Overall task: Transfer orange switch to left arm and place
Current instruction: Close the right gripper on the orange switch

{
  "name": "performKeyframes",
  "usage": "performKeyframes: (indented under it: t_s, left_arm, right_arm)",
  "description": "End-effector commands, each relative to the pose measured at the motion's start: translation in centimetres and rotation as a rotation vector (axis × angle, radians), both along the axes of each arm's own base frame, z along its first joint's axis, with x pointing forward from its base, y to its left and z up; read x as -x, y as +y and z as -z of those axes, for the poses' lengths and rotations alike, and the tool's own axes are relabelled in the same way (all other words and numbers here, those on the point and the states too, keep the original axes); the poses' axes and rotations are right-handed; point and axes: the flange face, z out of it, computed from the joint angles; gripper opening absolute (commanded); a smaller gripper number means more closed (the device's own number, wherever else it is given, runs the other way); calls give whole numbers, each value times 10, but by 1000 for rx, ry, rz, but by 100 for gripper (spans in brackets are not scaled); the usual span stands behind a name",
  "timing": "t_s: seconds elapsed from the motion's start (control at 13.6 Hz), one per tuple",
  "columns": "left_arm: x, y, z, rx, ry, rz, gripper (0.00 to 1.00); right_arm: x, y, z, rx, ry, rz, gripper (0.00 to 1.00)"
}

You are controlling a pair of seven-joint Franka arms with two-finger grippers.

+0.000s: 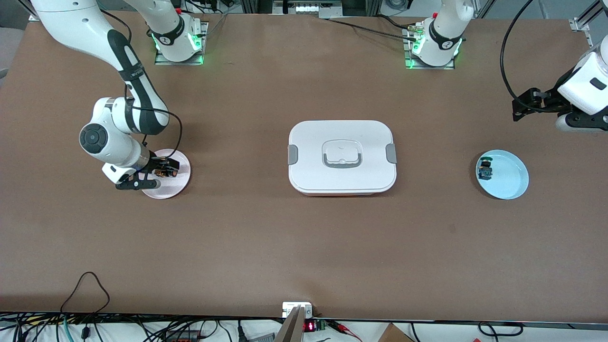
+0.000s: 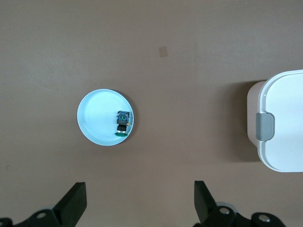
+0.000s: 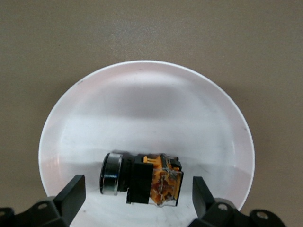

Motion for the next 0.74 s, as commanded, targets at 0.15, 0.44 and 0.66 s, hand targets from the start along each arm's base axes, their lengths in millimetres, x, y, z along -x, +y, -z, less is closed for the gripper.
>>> performKeyframes:
  t_s: [0.15, 0.44, 0.66]
  left_arm:
    - [3, -3, -8, 15, -3, -8, 100]
    - [4, -3, -8, 13, 2, -7, 100]
    - [3, -3, -7, 13, 2, -7, 100]
  right_arm:
    - [4, 2, 15, -6, -1, 19, 100]
    - [8, 1, 20, -17, 9, 43, 100]
    - [9, 1, 21, -21, 10, 49, 97]
